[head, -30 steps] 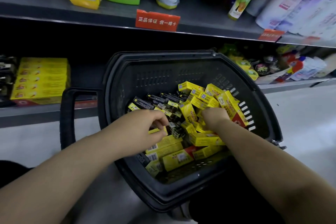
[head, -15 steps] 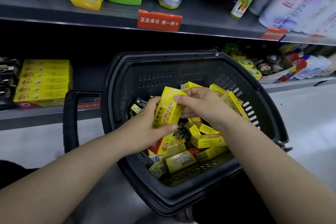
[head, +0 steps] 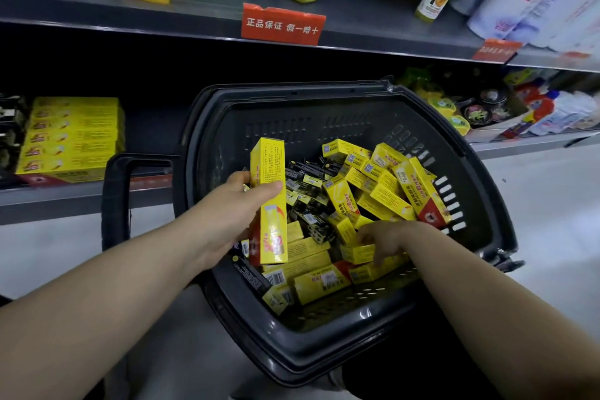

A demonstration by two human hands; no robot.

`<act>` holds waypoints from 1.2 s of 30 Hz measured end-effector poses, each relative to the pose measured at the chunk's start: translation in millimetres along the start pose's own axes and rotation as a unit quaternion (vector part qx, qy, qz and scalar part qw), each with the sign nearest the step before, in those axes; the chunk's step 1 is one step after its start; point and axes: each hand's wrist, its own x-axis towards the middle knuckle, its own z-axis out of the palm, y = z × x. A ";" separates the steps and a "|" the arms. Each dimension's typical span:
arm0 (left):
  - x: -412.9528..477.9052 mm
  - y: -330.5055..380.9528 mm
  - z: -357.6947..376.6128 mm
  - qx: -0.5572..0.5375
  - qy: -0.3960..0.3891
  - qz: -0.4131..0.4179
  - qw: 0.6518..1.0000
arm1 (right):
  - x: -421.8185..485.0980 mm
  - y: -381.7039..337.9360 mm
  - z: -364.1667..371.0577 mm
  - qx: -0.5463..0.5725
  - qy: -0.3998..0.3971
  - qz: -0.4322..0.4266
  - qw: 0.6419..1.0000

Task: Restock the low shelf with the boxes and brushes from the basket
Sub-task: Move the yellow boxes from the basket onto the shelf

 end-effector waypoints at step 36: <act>-4.7 -1.8 1.1 0.007 0.003 0.040 0.999 | -2.4 -19.6 7.3 -0.255 -0.103 -0.012 0.962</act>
